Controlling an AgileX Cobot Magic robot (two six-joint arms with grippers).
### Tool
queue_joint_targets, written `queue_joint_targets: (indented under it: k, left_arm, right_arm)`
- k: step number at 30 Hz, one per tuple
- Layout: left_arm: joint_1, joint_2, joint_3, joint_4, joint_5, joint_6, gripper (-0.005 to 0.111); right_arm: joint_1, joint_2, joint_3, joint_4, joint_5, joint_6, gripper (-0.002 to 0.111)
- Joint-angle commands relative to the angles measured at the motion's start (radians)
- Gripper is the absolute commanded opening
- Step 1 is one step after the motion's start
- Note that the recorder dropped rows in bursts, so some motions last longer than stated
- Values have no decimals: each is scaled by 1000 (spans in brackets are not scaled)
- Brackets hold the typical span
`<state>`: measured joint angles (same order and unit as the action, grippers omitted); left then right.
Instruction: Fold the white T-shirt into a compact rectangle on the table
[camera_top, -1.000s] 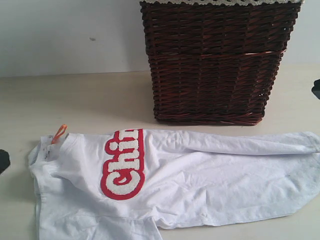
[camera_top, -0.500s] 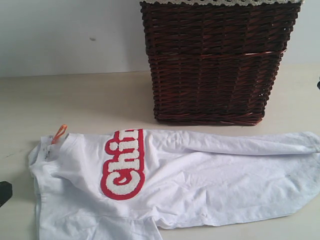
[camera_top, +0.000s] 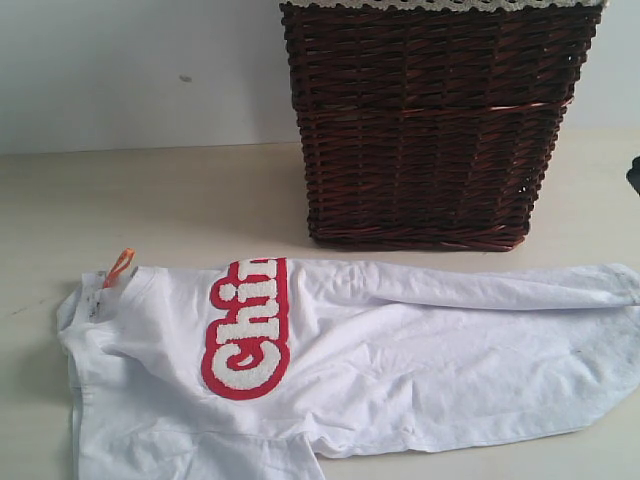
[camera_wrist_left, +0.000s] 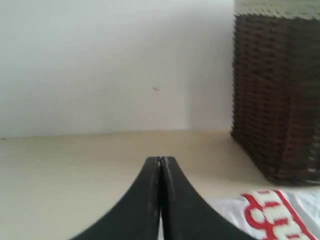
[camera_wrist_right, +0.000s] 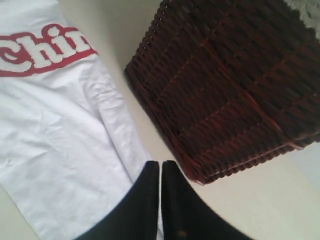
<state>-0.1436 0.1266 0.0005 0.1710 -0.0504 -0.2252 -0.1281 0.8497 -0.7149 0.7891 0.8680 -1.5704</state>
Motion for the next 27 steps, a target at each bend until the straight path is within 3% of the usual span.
queue_joint_targets:
  k: [1, 19, 27]
  left_arm:
    - [107, -121, -1, -4, 3, -9, 0]
    - [112, -127, -1, -4, 13, -9, 0]
    - [112, -127, -1, -4, 13, -9, 0]
  right_arm:
    - [1, 80, -1, -47, -8, 13, 3]
    - [1, 512, -1, -143, -12, -16, 3]
    - [1, 732, -1, -113, -196, -67, 3]
